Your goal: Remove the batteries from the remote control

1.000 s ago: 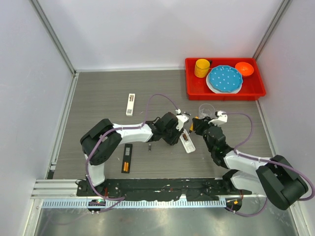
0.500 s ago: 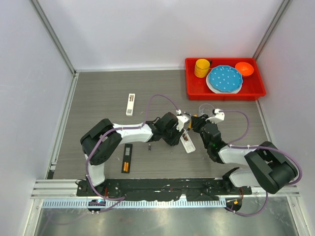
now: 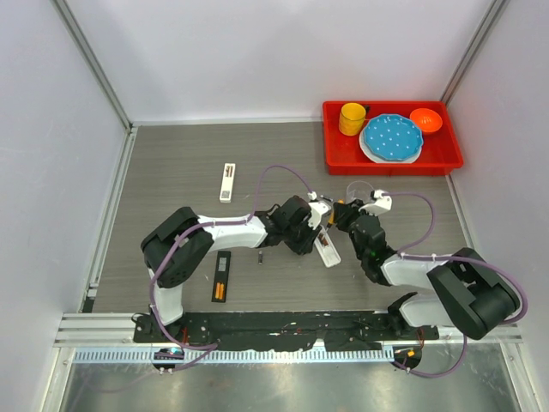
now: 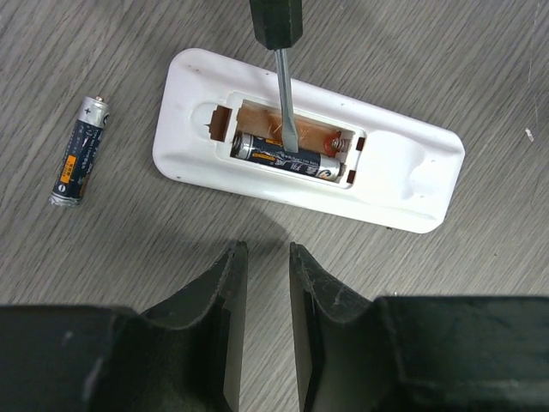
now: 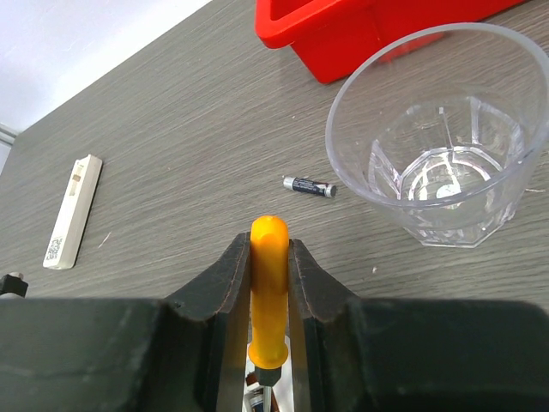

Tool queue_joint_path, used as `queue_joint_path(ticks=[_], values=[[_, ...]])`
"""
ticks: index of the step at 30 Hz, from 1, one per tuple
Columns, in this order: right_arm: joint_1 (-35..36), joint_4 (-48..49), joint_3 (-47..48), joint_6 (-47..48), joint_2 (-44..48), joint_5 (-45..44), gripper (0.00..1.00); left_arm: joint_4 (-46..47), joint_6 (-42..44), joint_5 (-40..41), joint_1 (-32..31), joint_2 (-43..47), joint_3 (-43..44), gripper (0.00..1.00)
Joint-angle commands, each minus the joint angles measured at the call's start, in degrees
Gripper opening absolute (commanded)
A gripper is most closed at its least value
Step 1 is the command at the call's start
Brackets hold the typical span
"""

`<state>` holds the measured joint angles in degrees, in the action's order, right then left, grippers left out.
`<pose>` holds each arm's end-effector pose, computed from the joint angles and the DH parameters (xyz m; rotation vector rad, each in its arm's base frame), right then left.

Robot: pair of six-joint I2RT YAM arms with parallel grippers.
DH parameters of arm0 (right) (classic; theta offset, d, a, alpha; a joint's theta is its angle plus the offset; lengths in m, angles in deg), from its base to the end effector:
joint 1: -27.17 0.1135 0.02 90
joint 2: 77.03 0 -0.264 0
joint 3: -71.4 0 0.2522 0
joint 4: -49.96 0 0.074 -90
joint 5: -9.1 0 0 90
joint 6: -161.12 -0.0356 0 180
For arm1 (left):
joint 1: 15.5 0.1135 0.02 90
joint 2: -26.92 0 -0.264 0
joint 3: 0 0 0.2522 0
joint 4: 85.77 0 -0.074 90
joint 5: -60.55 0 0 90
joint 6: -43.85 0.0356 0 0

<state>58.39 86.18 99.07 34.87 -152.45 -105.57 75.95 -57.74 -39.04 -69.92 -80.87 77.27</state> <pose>0.2021 0.1051 0.1611 0.3890 1.7346 0.4754 0.2220 -0.3205 0.1547 1.0011 2.3334 -0.6981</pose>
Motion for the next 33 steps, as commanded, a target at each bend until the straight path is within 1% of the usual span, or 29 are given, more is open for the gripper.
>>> queue_joint_path(ticks=[1,8,13,15,23,29,33], values=[[0.2,1.2,-0.5,1.6,2.5,-2.8,0.01,-4.3,-0.3,-1.8,-0.4,-2.3,-0.3,0.29],[0.5,0.6,-0.3,3.2,3.0,-3.8,0.01,-4.2,-0.4,-2.5,-0.5,-2.4,-0.2,0.27],[2.3,1.7,0.2,3.4,1.0,-3.8,0.01,-4.4,-0.4,-2.8,-0.4,-2.7,0.0,0.27],[3.0,4.1,-0.1,3.1,-0.9,-4.2,0.01,-4.3,-0.4,-3.1,-0.4,-2.8,0.0,0.27],[4.9,5.6,0.7,1.4,-4.3,-3.6,0.01,-5.0,-0.4,-3.5,-0.4,-3.7,0.7,0.26],[4.9,6.0,-0.2,-2.3,-4.2,-3.1,0.01,-5.7,-0.4,-2.6,-0.4,-4.1,1.2,0.24],[4.7,7.9,-2.2,-7.5,-3.5,-4.0,0.01,-5.8,-0.4,-2.7,-0.4,-4.3,1.3,0.24]])
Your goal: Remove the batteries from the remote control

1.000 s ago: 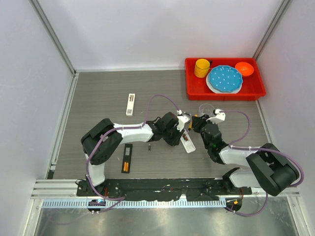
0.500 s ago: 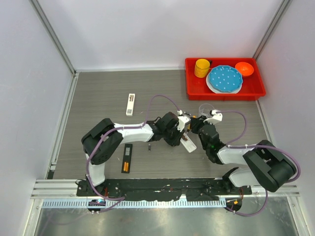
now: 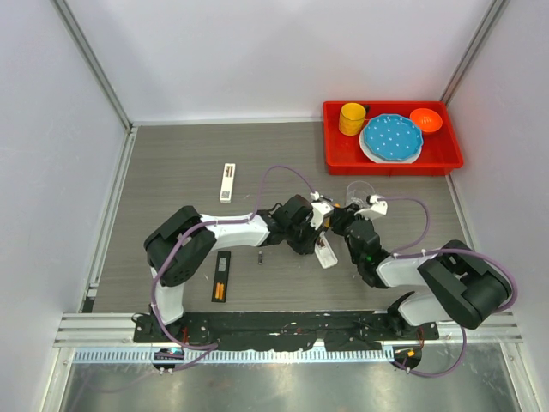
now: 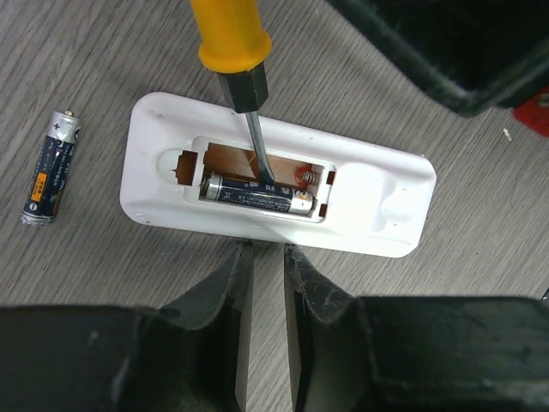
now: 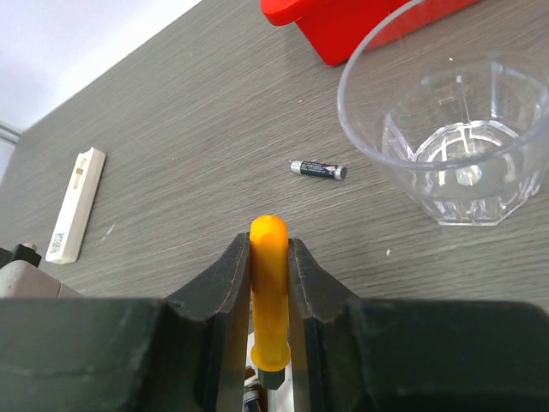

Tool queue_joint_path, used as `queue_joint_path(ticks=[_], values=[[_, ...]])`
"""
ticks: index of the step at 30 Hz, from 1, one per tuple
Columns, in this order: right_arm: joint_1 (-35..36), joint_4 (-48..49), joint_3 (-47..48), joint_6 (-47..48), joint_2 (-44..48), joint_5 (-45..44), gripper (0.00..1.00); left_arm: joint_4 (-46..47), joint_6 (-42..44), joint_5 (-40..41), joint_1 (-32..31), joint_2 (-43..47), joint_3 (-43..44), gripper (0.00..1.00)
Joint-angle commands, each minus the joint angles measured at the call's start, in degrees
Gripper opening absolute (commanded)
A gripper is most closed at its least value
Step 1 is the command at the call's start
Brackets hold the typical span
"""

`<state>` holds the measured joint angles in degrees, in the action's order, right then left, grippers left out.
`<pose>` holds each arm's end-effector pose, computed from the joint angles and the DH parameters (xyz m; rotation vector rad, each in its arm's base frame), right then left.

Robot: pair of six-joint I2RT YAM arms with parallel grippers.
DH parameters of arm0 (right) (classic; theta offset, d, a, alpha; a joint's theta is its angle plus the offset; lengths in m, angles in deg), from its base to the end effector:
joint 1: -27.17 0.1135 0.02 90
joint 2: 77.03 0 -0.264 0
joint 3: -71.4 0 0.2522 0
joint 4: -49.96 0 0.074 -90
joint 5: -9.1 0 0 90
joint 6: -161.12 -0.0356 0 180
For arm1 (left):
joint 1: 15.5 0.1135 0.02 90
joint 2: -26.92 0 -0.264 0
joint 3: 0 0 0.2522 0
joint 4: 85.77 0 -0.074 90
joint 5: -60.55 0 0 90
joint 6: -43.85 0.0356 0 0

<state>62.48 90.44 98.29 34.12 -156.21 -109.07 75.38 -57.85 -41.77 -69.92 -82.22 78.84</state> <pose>0.1957 0.1180 0.1517 0.3806 1.7359 0.4820 0.2239 -0.3260 0.1534 1.0264 2.3425 -0.7503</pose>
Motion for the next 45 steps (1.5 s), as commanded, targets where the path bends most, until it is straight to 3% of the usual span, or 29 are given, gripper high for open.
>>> queue_joint_path(ticks=[1,10,23,40,45], values=[[0.5,4.0,-2.2,-8.9,0.2,-0.8,0.01,-5.3,-0.3,0.0,-0.4,-3.0,-0.1,0.23],[-0.8,8.2,-3.6,-16.1,-2.1,1.9,0.01,-5.5,-0.4,0.1,-0.4,-3.1,0.0,0.22],[-0.9,0.2,-3.1,-14.2,6.5,1.8,0.01,-5.3,-0.4,1.2,-0.4,-2.6,-0.3,0.22],[-0.8,5.1,-0.5,-13.5,0.8,2.3,0.01,-2.3,-0.2,6.3,-0.3,2.4,-4.3,0.24],[-0.8,3.1,0.2,-11.0,4.6,2.1,0.01,0.5,-0.4,8.3,0.1,6.1,-7.2,0.29]])
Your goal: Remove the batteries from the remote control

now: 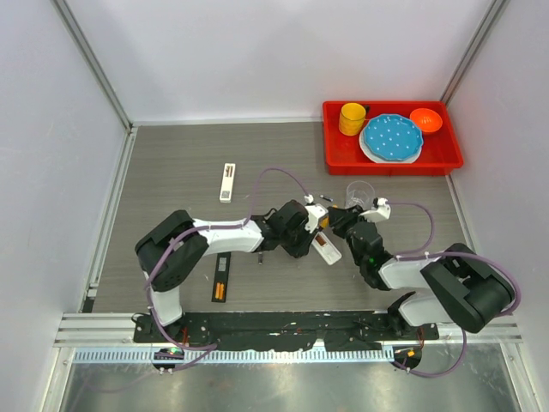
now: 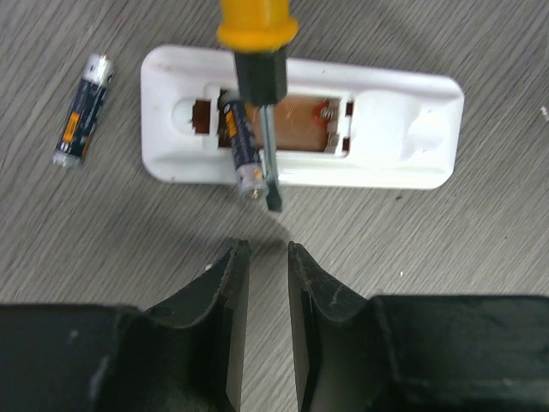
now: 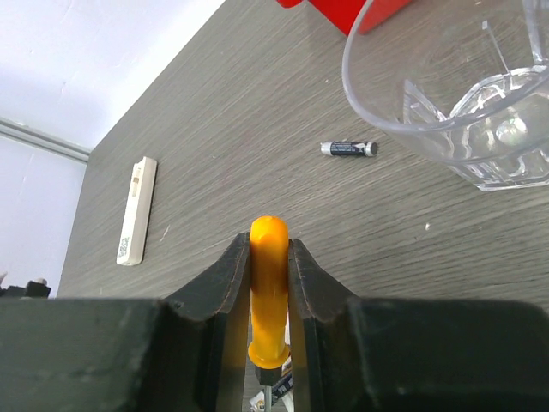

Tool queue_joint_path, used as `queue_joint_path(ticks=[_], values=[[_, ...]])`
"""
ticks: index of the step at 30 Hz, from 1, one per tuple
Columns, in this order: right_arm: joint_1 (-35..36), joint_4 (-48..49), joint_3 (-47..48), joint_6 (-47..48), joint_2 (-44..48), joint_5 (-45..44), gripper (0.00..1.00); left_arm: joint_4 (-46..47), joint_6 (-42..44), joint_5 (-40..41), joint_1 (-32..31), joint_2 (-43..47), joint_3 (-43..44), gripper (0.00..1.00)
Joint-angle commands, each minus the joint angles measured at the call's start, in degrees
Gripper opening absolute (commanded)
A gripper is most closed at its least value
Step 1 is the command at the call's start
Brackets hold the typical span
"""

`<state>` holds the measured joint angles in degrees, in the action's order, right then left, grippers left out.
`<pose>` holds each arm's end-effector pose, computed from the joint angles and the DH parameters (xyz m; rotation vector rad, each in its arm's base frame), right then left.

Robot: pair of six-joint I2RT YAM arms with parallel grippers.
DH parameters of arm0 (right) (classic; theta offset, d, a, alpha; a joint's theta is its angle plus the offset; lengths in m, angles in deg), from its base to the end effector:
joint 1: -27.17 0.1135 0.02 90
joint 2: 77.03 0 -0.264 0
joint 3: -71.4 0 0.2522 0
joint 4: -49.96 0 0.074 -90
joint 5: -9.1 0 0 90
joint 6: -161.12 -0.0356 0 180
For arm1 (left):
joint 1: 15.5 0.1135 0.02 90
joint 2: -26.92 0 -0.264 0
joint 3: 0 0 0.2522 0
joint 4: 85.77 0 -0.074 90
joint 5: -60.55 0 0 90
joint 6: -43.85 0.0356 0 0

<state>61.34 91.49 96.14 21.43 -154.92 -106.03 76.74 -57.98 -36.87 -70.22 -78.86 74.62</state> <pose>0.1904 0.1110 0.1484 0.5591 1.7147 0.6725 0.2156 -0.3127 0.1550 0.9815 2.3296 -0.6603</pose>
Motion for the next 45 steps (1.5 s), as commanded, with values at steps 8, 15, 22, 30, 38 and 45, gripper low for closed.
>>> queue_joint_path(ticks=[8,15,22,30,38,45], values=[[0.4,-5.9,3.1,7.5,10.4,-4.5,0.01,1.5,-0.7,2.9,1.5,4.8,-5.1,0.33],[0.4,-7.6,5.1,10.8,7.4,-6.7,0.01,1.9,-0.9,1.9,2.1,4.8,-5.1,0.33],[3.6,-6.2,8.3,12.9,1.2,-14.6,0.01,1.6,-0.9,1.1,2.2,4.1,-4.7,0.33],[9.1,-6.2,11.7,16.6,-5.2,-25.0,0.01,1.0,-0.9,0.4,2.1,3.4,-4.1,0.33],[12.5,-5.5,12.5,19.6,-5.7,-33.8,0.01,0.8,-0.9,0.3,2.2,3.1,-3.9,0.33],[13.6,-4.5,13.6,22.4,-6.4,-37.8,0.01,0.5,-0.9,-0.1,2.2,2.7,-3.6,0.33]])
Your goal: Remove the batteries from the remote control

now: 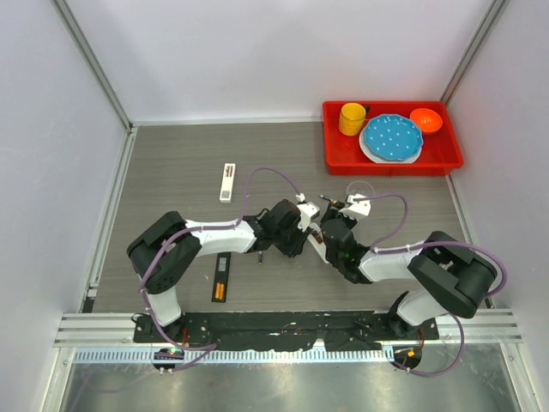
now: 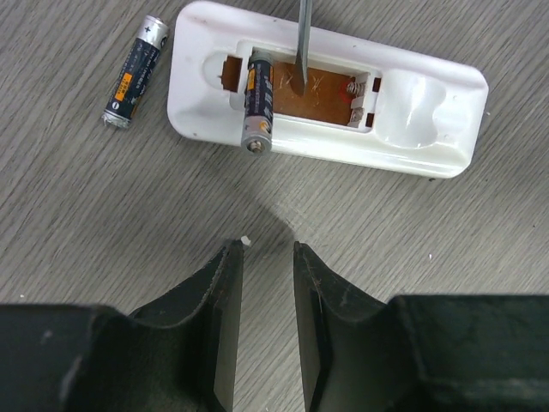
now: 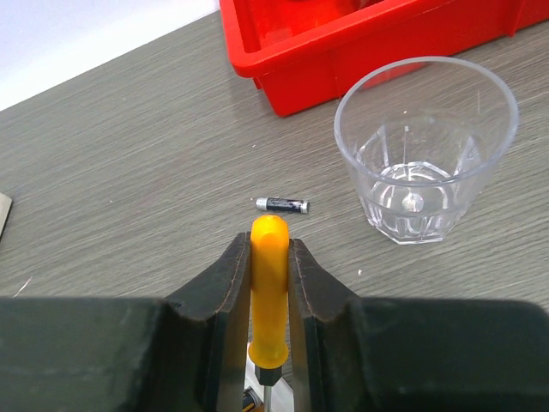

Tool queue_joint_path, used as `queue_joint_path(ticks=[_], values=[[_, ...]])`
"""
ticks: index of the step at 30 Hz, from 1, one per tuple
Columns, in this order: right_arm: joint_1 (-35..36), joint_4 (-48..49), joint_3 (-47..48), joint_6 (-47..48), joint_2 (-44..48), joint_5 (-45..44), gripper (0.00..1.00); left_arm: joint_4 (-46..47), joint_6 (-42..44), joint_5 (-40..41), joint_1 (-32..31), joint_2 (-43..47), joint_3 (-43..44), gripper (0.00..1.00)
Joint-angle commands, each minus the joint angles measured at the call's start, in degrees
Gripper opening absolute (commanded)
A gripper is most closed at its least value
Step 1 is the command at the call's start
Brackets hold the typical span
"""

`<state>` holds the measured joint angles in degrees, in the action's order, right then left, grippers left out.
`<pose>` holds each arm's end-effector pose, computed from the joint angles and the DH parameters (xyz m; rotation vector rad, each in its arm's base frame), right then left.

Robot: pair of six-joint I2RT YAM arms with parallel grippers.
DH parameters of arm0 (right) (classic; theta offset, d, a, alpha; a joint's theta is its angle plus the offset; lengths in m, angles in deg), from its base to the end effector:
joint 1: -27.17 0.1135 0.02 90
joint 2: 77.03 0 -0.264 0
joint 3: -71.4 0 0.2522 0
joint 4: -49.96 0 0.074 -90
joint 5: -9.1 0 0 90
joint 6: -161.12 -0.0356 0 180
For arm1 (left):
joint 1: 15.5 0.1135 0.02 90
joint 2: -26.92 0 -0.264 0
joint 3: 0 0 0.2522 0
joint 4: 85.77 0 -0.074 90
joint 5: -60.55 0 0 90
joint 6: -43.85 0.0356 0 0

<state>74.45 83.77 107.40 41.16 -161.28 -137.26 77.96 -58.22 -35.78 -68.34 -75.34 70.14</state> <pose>0.1929 0.1652 0.1646 0.4107 1.6604 0.1030 0.2157 -0.2911 0.1556 0.9250 2.3375 -0.6297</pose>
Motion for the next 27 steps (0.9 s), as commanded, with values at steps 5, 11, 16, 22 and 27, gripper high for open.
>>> queue_joint_path(ticks=[5,11,16,22,27], values=[[1.9,5.1,4.1,3.2,-4.5,-8.4,0.01,-0.9,-0.7,-1.3,0.3,-1.0,1.2,0.33],[5.0,12.0,7.7,8.5,-11.0,-18.7,0.01,-1.0,-0.7,-1.5,0.3,-1.3,1.4,0.33],[6.9,26.2,8.5,16.2,-18.4,-22.5,0.01,-1.2,-0.7,-1.1,0.3,-1.3,1.5,0.33],[7.9,43.3,7.6,24.9,-21.7,-25.4,0.01,-0.7,-0.8,-0.7,0.3,-0.8,1.0,0.33],[7.8,43.5,6.7,22.3,-20.0,-24.2,0.01,-0.7,-0.8,-1.1,0.5,-0.8,1.3,0.32]])
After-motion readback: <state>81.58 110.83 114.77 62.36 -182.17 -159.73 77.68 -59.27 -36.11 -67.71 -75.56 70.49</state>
